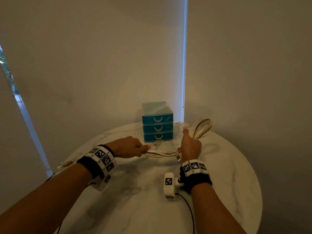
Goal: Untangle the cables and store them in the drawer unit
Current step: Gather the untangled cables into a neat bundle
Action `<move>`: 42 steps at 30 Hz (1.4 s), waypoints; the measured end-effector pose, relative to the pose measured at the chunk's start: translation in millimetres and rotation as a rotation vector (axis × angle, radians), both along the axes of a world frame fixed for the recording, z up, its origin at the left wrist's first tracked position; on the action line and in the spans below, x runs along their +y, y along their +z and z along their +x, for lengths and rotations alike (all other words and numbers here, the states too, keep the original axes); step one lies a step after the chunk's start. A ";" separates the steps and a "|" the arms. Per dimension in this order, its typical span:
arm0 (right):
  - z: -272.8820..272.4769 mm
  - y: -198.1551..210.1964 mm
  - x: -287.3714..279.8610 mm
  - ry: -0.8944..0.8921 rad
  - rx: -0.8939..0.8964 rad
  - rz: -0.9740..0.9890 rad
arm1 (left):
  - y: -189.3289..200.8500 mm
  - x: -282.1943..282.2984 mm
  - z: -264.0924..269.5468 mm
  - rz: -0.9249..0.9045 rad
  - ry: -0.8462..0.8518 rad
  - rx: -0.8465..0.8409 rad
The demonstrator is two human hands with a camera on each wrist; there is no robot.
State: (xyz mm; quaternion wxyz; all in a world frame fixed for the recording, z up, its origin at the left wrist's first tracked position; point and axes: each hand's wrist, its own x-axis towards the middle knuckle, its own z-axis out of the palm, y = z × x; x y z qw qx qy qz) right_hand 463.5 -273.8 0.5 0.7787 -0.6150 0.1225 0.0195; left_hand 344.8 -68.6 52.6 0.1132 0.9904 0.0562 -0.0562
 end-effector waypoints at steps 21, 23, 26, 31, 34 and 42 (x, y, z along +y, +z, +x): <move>-72.6 7.5 53.7 1.156 0.013 -0.177 | 78.8 21.2 -3.4 -0.177 -0.149 -0.156; -74.7 5.5 53.1 1.089 0.044 -0.139 | 81.1 24.1 0.3 -0.174 -0.133 -0.094; -78.3 4.8 54.7 0.991 -0.007 -0.190 | 80.9 25.9 5.8 -0.040 -0.138 -0.095; -90.9 9.7 60.6 0.963 -0.083 -0.252 | 62.4 17.2 14.8 0.203 -0.129 -0.218; -95.6 14.7 60.2 0.940 -0.131 -0.333 | 53.6 13.3 20.5 0.440 -0.173 -0.374; -80.8 17.5 49.6 0.844 -0.391 -0.564 | 69.9 -0.6 30.6 0.335 -0.269 -0.441</move>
